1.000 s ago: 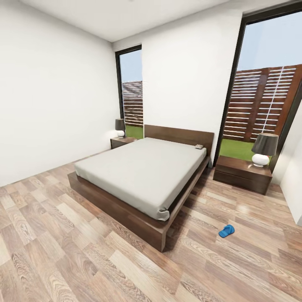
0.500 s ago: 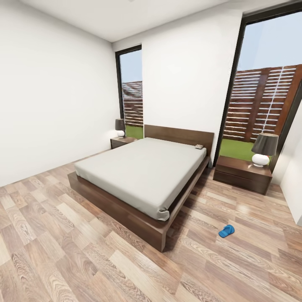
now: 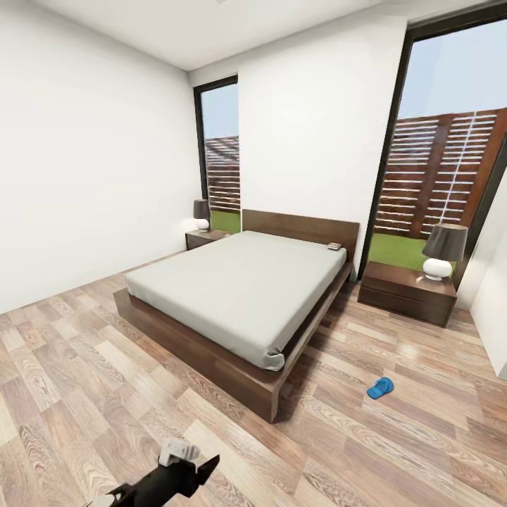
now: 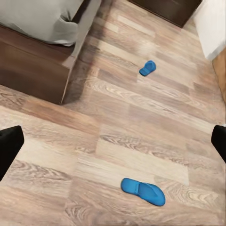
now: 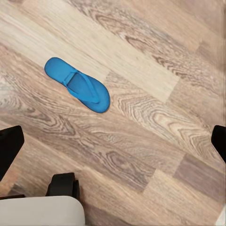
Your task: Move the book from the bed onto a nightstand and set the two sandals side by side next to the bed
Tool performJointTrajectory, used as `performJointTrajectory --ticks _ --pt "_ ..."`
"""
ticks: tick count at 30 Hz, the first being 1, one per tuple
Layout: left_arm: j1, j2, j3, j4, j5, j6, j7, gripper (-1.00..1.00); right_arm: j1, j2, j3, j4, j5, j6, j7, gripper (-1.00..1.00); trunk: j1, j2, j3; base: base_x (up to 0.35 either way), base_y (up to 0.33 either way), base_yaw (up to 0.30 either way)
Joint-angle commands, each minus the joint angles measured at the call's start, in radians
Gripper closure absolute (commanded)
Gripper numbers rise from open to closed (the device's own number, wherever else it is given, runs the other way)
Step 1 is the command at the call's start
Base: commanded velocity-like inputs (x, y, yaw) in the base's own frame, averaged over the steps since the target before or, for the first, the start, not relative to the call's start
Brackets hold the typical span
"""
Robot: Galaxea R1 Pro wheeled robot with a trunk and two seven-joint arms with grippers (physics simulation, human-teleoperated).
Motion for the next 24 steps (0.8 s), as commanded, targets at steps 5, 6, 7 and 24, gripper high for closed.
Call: performJointTrajectory --ticks 5,6,7,24 --pt "-0.001 0.072 0.001 0.009 0.012 0.032 -0.154 -1.0 -0.008 -0.076 -0.001 -0.078 0.003 0.099 0.254 -1.0 0.0 -0.001 -0.001 0.0 0.0 0.0" --pt "-0.001 0.08 0.001 0.012 0.014 0.033 -0.162 -1.0 -0.008 -0.088 -0.001 -0.095 0.003 0.117 0.301 -1.0 0.0 -0.001 -0.001 0.0 0.0 0.0" --pt "-0.001 0.093 0.001 0.017 0.015 0.034 -0.175 -1.0 -0.009 -0.111 -0.001 -0.13 0.003 0.159 0.395 -1.0 0.0 -0.001 -0.001 0.0 0.0 0.0" --pt "-0.001 0.109 0.12 0.101 0.019 0.024 -0.196 -1.0 -0.01 -0.157 0.0 -0.38 0.222 0.45 0.647 -1.0 0.0 -0.001 -0.001 0.0 0.0 0.0"
